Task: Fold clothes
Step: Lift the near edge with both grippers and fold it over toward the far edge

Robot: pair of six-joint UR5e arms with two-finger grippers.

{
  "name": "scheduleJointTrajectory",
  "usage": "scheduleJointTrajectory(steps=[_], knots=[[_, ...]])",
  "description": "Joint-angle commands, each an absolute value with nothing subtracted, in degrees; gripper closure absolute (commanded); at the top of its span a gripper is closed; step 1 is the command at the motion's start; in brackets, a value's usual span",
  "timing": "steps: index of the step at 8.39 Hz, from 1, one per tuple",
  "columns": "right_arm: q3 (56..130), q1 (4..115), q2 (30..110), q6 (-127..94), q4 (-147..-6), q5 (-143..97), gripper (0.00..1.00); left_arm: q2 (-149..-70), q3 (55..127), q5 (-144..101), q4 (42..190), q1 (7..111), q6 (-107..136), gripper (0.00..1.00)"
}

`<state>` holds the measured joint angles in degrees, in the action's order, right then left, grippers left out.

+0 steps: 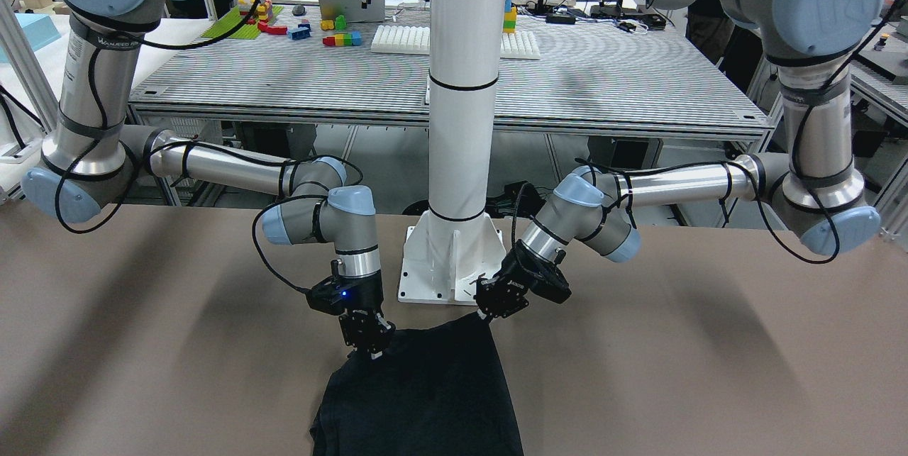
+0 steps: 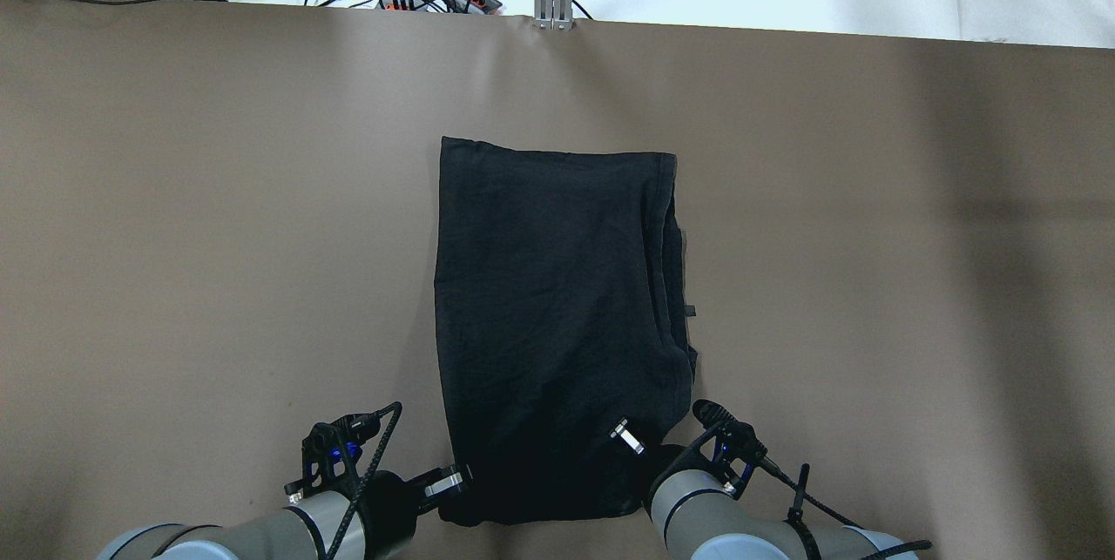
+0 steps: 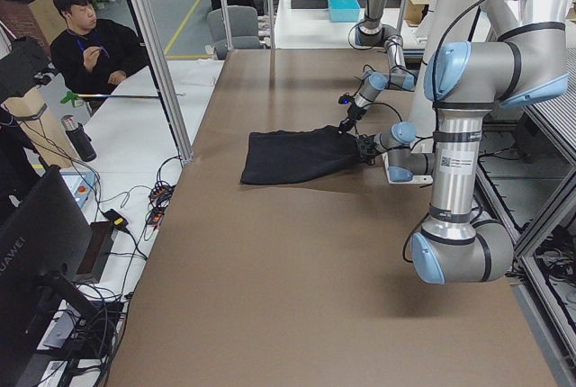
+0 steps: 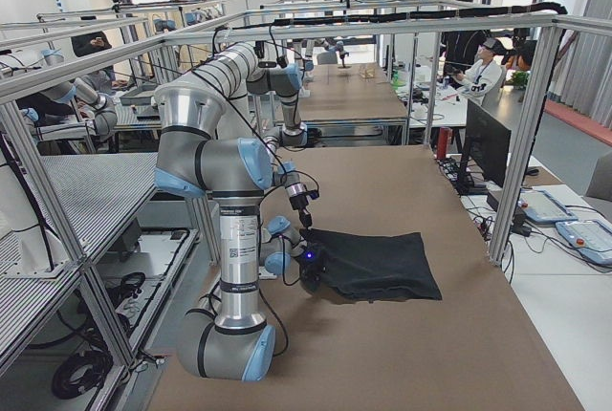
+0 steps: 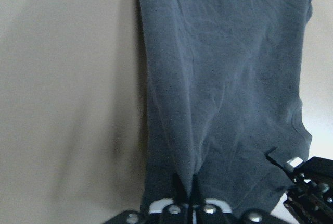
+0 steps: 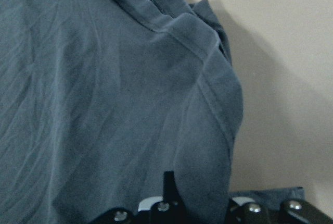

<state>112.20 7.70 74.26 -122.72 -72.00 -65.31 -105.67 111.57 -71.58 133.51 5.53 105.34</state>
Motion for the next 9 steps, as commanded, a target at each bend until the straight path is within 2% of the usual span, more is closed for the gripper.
scheduleJointTrajectory(steps=[1,2,3,4,7,9], knots=[[119.13,4.07,76.8,-122.08,-72.77,-65.04,1.0,-101.73,118.87,-71.81,133.59,4.67,105.81,1.0],[125.01,-0.22,79.77,-122.08,-73.21,-63.12,1.0,-96.56,126.31,-71.46,133.51,2.05,105.91,1.0],[129.24,-0.7,79.46,-121.82,-76.35,-62.76,1.0,-95.11,129.43,-71.89,133.51,2.37,105.39,1.0],[131.81,-0.27,79.02,-121.38,-79.42,-63.01,1.0,-96.05,128.94,-73.55,132.64,4.29,104.86,1.0],[128.61,9.1,74.98,-110.32,-79.89,-65.2,1.0,-107.54,122.38,-87.33,120.18,22.98,100.11,1.0],[120.36,17.8,69.55,-107.77,-79.63,-70.2,1.0,-111.7,115.61,-89.91,119.44,28.46,97.83,1.0]])
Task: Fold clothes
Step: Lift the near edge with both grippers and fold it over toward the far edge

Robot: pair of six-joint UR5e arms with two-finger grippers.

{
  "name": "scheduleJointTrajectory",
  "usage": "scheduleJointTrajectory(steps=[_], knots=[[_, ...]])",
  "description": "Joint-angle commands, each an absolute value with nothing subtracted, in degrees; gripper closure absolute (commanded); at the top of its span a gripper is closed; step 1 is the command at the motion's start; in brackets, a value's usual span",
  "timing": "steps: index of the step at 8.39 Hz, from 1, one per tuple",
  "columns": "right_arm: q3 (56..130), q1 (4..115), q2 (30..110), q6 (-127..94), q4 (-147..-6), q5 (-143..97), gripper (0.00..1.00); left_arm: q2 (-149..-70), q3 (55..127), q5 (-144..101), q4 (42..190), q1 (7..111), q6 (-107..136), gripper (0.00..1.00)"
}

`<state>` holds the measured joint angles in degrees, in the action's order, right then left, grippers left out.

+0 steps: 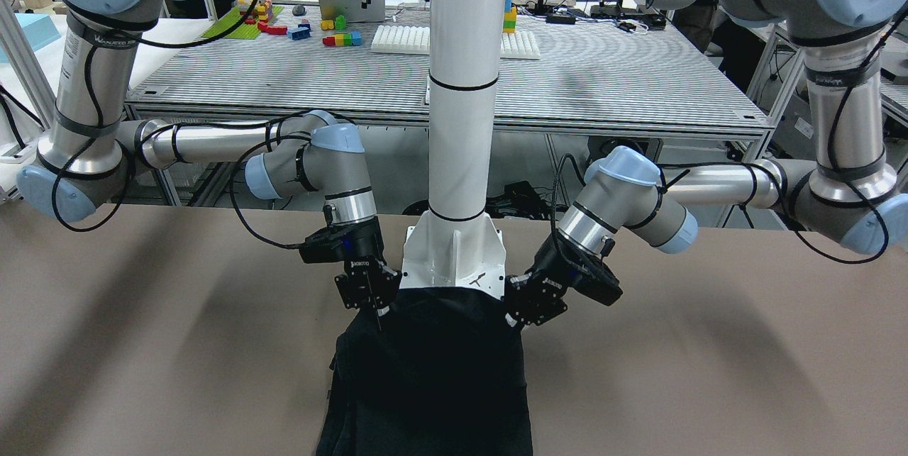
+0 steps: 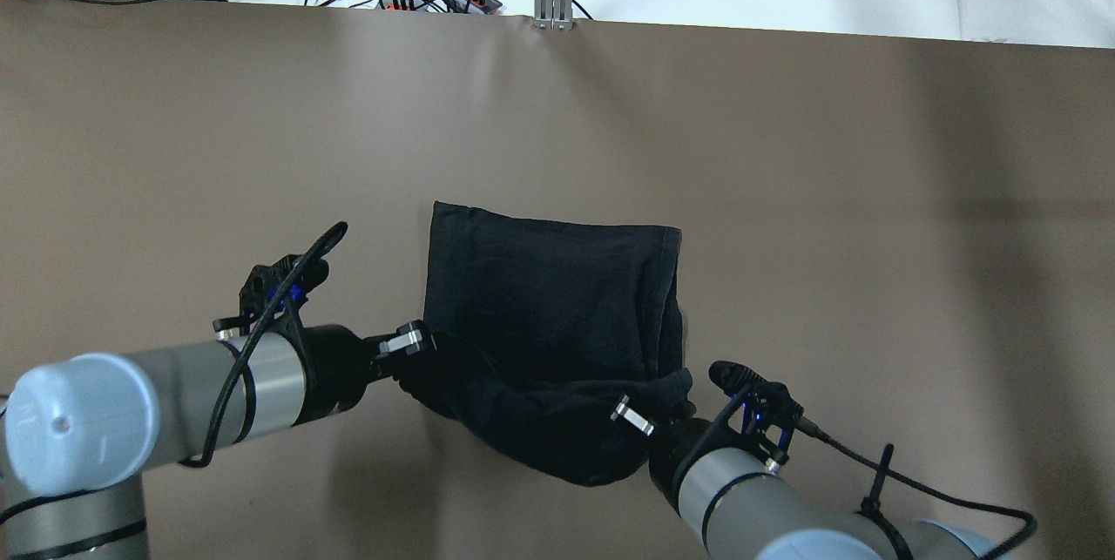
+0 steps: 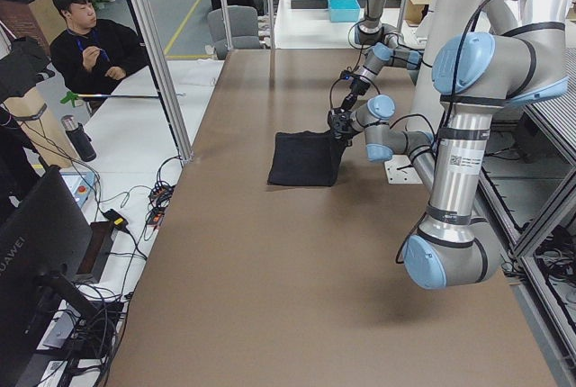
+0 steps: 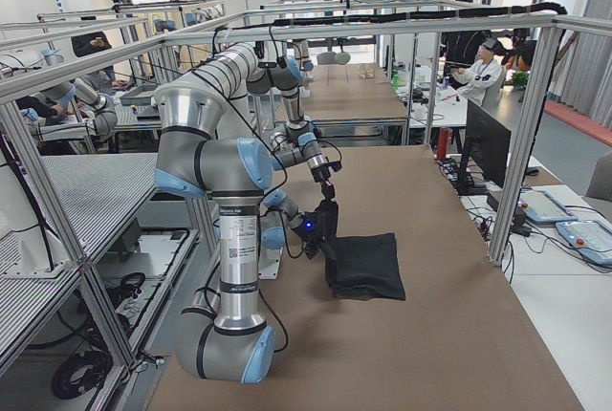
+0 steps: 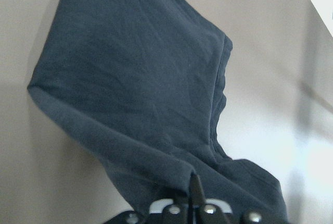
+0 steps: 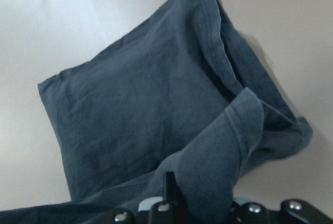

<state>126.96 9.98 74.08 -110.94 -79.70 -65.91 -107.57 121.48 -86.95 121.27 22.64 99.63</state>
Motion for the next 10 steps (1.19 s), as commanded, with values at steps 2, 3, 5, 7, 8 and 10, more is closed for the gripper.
scheduleJointTrajectory(steps=[2,3,5,7,8,10], knots=[[115.07,22.4,67.42,-104.69,-79.54,-72.33,1.0,-114.59,108.85,-90.0,119.44,31.62,95.03,1.0],[112.35,23.72,65.58,-103.72,-79.54,-72.94,1.0,-116.44,104.98,-90.09,119.53,32.77,93.97,1.0],[104.11,25.83,60.41,-103.45,-78.93,-73.56,1.0,-121.18,96.46,-90.0,119.53,34.1,91.86,1.0],[97.5,27.59,58.8,-101.17,-74.38,-74.0,0.66,-125.58,89.33,-90.09,120.06,35.76,90.7,0.98],[96.34,28.82,58.19,-99.25,-74.18,-74.53,0.19,-127.68,85.9,-90.17,120.23,36.21,88.96,0.55],[96.59,32.94,56.0,-94.23,-74.7,-82.05,0.09,-129.11,84.46,-92.87,120.32,39.27,85.09,0.06]])
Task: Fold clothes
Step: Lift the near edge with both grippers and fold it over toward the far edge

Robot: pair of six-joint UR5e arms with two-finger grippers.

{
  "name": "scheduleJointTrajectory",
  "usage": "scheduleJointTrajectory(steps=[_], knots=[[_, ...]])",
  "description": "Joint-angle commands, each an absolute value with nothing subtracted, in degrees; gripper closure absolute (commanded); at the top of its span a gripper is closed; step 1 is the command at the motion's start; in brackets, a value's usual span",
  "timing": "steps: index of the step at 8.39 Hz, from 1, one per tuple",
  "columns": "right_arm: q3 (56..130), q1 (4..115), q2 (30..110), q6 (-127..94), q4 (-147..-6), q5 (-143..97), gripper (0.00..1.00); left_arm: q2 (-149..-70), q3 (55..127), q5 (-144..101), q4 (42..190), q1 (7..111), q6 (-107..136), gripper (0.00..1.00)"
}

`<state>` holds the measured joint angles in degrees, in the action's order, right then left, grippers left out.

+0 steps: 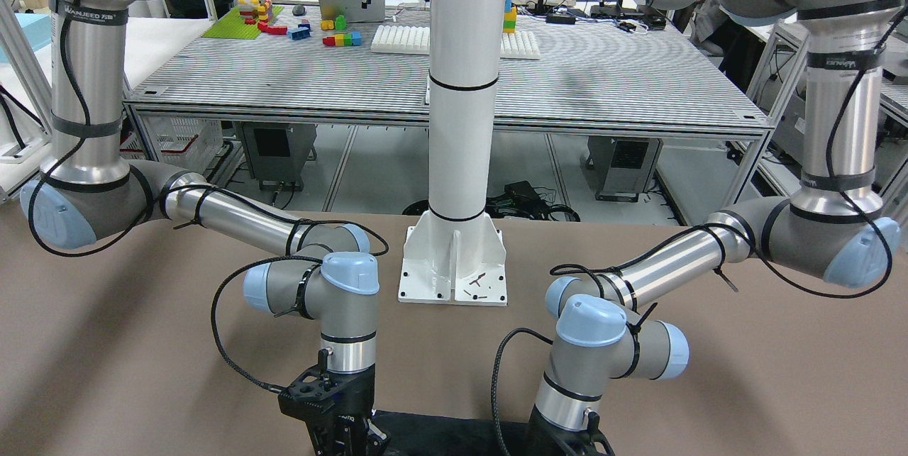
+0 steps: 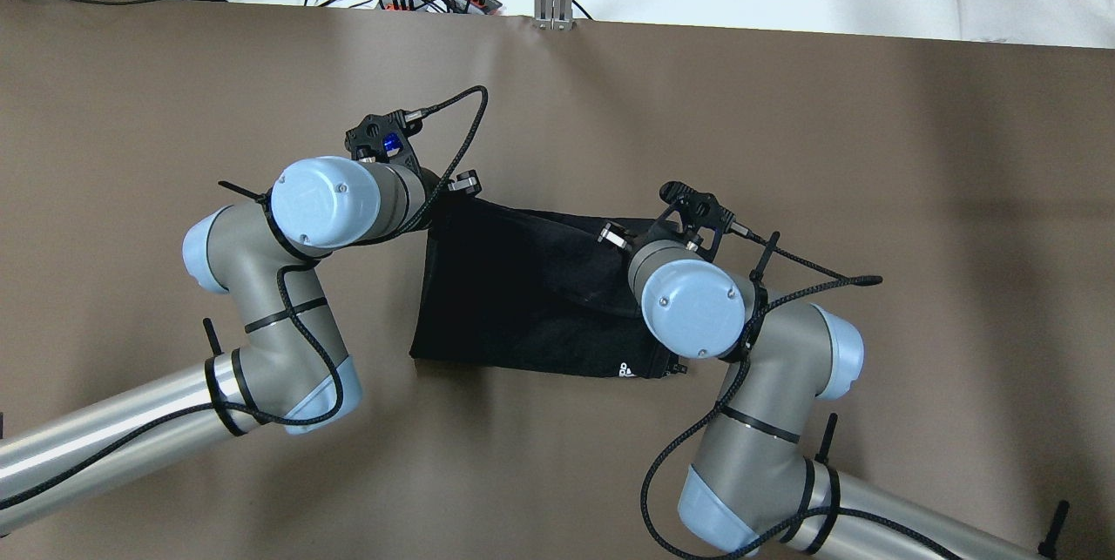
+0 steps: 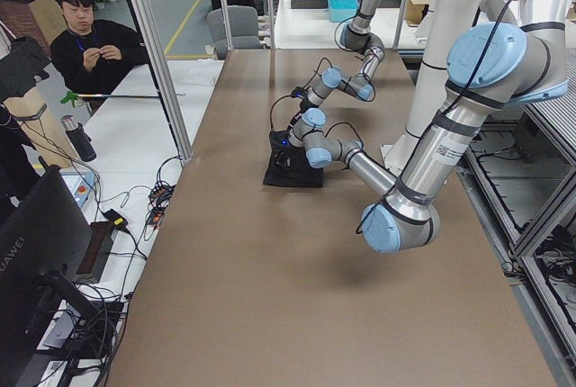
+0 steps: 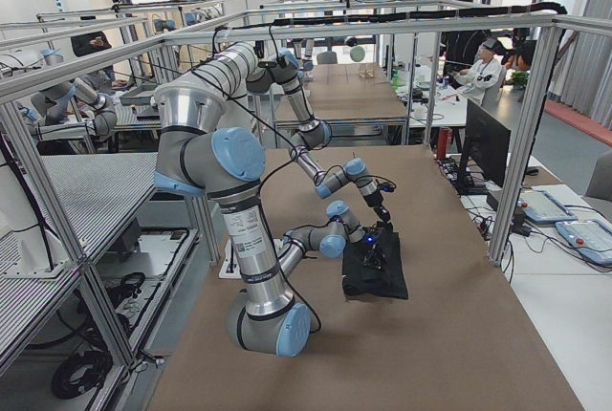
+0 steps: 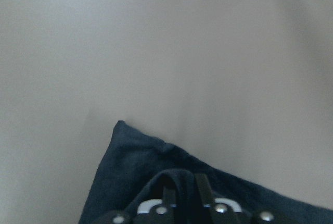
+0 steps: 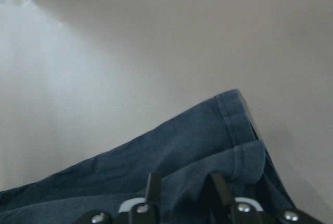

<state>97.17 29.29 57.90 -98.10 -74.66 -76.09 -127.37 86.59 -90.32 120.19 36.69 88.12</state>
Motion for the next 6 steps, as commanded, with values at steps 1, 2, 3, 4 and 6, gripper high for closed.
scheduleJointTrajectory(steps=[1,2,3,4,6], knots=[[97.29,34.96,55.64,-93.52,-74.79,-88.01,0.09,-129.02,84.9,-99.51,120.58,42.33,84.99,0.06],[99.64,35.59,55.98,-91.69,-75.06,-93.55,0.09,-128.68,86.03,-105.24,120.93,44.89,84.99,0.06],[102.54,35.6,56.68,-91.41,-76.36,-93.95,0.09,-127.89,87.26,-108.34,120.94,46.13,84.99,0.06],[103.61,34.55,56.95,-91.58,-76.72,-93.78,0.1,-126.92,87.54,-108.8,121.72,46.14,84.64,0.06],[103.45,28.25,58.09,-92.37,-76.47,-89.07,0.43,-124.82,87.63,-108.63,124.44,46.06,83.76,0.06]])
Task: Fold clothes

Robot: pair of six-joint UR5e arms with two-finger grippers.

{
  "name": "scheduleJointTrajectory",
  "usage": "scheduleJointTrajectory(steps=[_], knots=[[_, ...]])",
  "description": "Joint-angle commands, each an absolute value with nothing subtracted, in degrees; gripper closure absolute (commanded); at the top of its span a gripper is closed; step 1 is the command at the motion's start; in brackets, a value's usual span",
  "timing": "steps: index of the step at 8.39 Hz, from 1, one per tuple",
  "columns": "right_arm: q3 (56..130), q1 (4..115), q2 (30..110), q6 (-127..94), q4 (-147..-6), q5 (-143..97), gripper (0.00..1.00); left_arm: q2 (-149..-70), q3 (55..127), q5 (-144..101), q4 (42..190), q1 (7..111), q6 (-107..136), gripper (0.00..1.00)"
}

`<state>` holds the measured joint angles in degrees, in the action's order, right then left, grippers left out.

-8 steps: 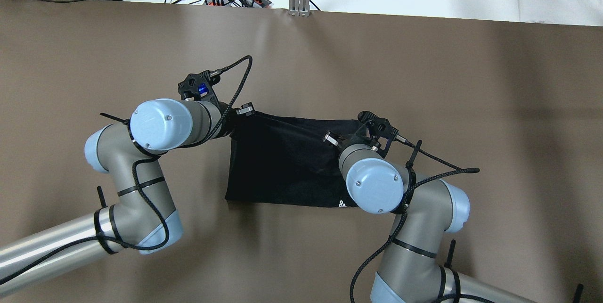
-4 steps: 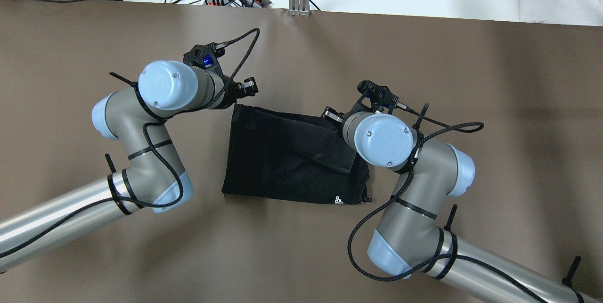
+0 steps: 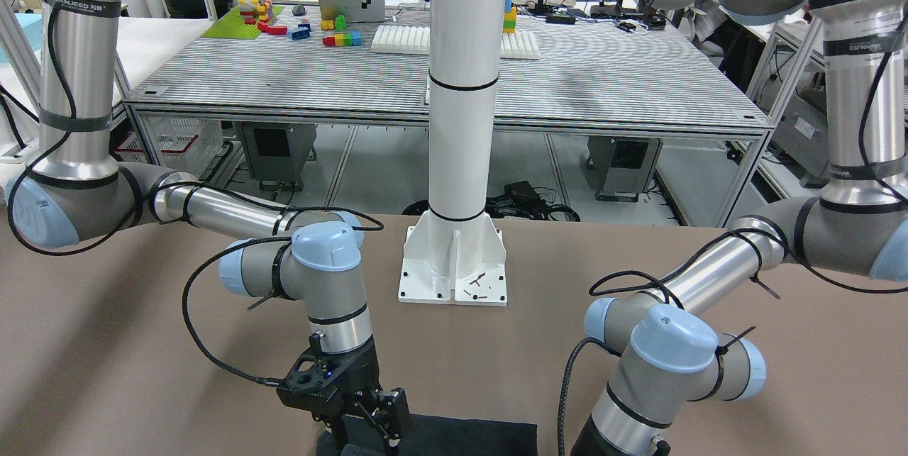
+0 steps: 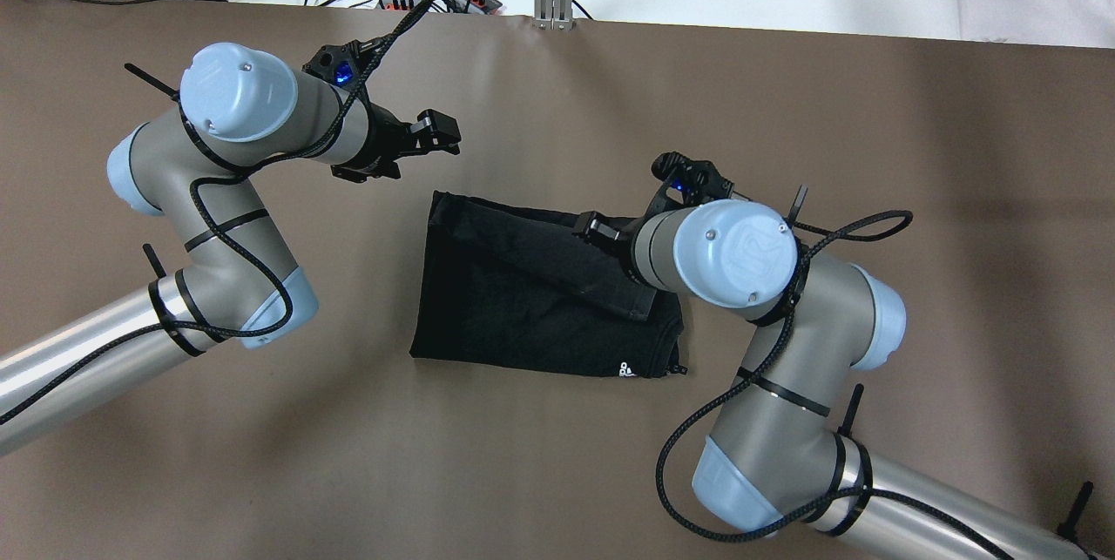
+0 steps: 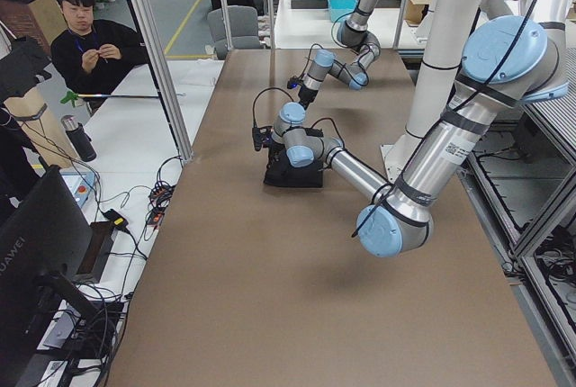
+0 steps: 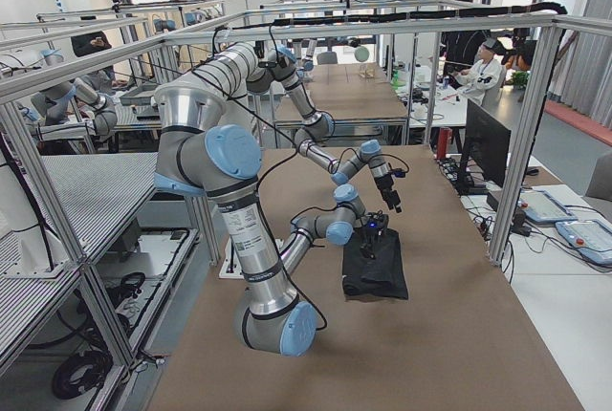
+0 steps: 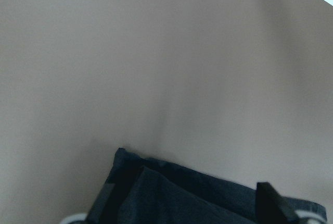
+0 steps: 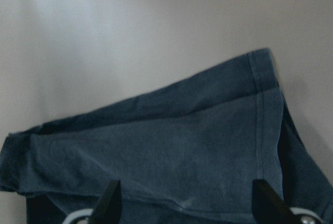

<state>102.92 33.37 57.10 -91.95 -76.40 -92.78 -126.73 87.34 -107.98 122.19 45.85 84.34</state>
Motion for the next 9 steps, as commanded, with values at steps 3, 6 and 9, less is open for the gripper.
scheduleJointTrajectory(steps=[3,6,9], knots=[[102.4,21.54,59.68,-92.55,-76.73,-83.5,1.0,-124.37,87.54,-108.46,124.89,45.97,83.67,0.06],[96.52,22.14,58.63,-92.81,-75.94,-81.05,1.0,-124.19,87.63,-108.19,124.89,45.97,83.67,0.06],[89.58,25.3,53.98,-92.72,-75.85,-79.72,1.0,-122.87,88.42,-108.11,124.89,45.88,83.67,0.06]])
